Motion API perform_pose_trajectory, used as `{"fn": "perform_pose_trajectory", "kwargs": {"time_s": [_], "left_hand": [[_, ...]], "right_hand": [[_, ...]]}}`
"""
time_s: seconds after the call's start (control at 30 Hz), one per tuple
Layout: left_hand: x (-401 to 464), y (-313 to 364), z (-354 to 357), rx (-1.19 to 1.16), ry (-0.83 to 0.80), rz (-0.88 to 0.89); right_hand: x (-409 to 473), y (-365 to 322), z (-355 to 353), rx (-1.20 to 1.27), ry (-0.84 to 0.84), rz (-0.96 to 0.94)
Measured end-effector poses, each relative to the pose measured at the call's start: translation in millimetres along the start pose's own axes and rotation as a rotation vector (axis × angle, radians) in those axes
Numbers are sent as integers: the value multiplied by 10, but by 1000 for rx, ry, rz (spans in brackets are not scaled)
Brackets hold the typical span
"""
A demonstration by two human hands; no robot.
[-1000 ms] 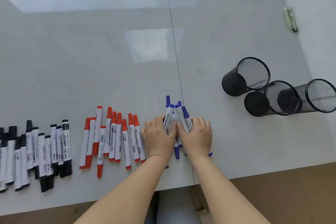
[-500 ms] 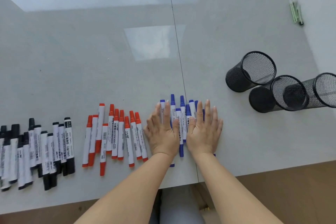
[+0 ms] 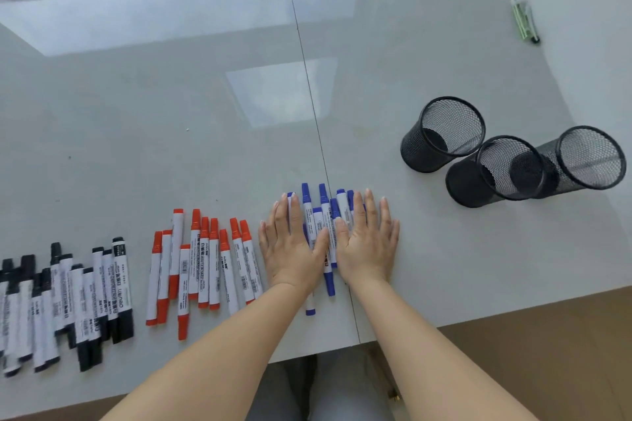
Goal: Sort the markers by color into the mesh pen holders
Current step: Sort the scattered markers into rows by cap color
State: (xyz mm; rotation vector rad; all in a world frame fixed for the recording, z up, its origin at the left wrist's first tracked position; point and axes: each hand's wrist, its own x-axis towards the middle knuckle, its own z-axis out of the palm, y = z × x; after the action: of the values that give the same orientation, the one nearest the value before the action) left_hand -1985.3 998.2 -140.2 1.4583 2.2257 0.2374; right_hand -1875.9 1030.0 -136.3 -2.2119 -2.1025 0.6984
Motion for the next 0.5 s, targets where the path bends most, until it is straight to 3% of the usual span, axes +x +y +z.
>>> {"fn": "perform_pose_trajectory", "kwargs": {"time_s": [0.13, 0.33, 0.5], "left_hand": [[-19, 125, -184, -105, -11, -18], [9, 422, -478, -132, 61, 70], [180, 891, -518, -182, -2, 118]], "right_hand": [[-44, 4, -227, 283, 18, 29], [-148, 442, -700, 466, 248, 112], [-81, 934, -915, 694, 311, 378]]}}
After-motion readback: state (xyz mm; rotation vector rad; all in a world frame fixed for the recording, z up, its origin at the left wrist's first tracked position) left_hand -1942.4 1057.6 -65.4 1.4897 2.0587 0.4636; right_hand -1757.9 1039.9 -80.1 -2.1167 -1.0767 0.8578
